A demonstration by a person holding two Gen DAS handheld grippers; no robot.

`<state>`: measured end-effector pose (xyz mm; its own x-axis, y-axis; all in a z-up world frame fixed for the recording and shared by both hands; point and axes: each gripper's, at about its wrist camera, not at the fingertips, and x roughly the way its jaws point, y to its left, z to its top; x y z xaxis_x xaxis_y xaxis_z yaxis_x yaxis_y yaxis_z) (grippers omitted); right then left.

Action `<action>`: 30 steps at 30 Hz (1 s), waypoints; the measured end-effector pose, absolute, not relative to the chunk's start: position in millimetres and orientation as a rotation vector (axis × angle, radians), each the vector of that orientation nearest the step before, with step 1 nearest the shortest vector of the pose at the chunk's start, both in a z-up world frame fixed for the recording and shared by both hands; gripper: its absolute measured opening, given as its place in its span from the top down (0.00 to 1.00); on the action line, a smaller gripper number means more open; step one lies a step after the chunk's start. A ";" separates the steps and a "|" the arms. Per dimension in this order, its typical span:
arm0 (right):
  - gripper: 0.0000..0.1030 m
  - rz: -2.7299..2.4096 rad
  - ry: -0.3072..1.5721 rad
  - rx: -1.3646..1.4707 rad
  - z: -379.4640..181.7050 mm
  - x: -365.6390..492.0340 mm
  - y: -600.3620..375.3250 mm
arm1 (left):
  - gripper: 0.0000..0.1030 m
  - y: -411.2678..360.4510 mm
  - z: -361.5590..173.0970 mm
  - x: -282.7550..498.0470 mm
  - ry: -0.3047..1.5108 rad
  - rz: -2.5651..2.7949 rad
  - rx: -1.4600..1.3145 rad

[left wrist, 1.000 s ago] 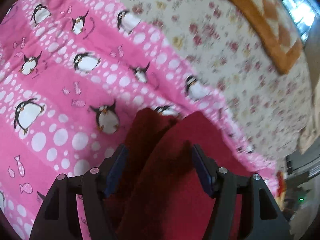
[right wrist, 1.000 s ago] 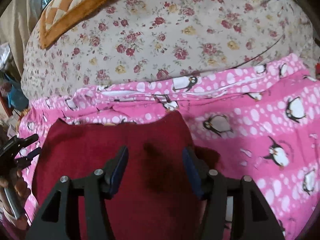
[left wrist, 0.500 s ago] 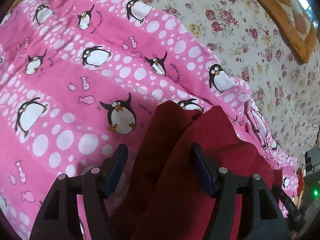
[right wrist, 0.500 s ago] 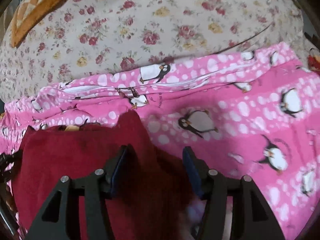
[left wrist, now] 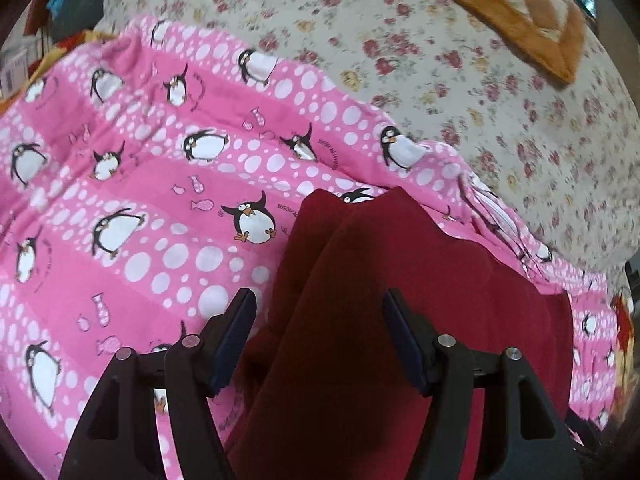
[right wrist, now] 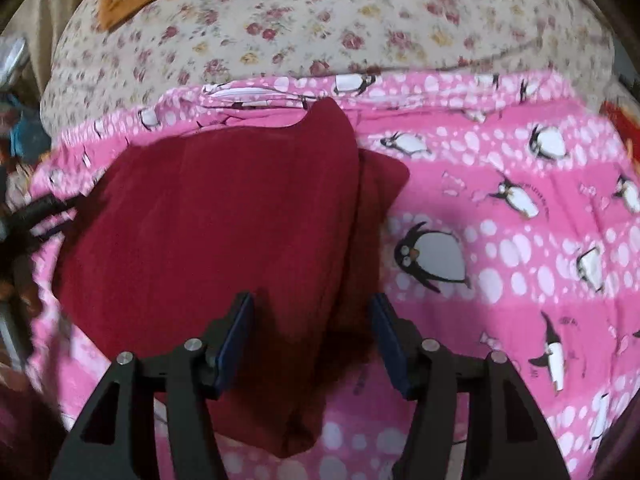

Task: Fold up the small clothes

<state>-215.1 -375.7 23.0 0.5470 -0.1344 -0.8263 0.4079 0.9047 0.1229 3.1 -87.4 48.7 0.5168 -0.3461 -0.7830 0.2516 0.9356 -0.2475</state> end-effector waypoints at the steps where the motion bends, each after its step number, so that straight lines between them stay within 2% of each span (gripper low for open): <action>1: 0.39 -0.338 0.960 0.284 17.6 -214.1 -372.6 | 0.56 -87.0 50.9 -1.3 0.958 -0.361 -0.096; 6: 0.39 -0.351 0.979 0.393 22.5 -229.7 -379.4 | 0.56 -82.6 58.1 -18.3 0.924 -0.355 -0.040; 15: 0.39 -0.276 0.908 0.348 63.1 -241.3 -353.5 | 0.56 -76.1 71.5 -38.4 0.879 -0.352 -0.017; 20: 0.39 -0.204 0.957 0.280 47.8 -225.1 -326.9 | 0.56 -61.8 65.7 -54.3 0.896 -0.338 -0.024; 24: 0.39 -0.199 1.045 0.284 13.8 -221.1 -329.5 | 0.56 -51.3 56.1 -61.7 0.915 -0.322 -0.016; 30: 0.39 -0.215 1.035 0.224 25.9 -224.8 -317.3 | 0.56 -41.3 45.2 -54.9 0.926 -0.295 -0.016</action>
<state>-224.8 -317.3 25.9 0.4931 -0.0706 -0.8671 0.2811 0.9562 0.0820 -54.9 -41.3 45.2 0.5639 -0.2575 -0.7847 0.2439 0.9597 -0.1396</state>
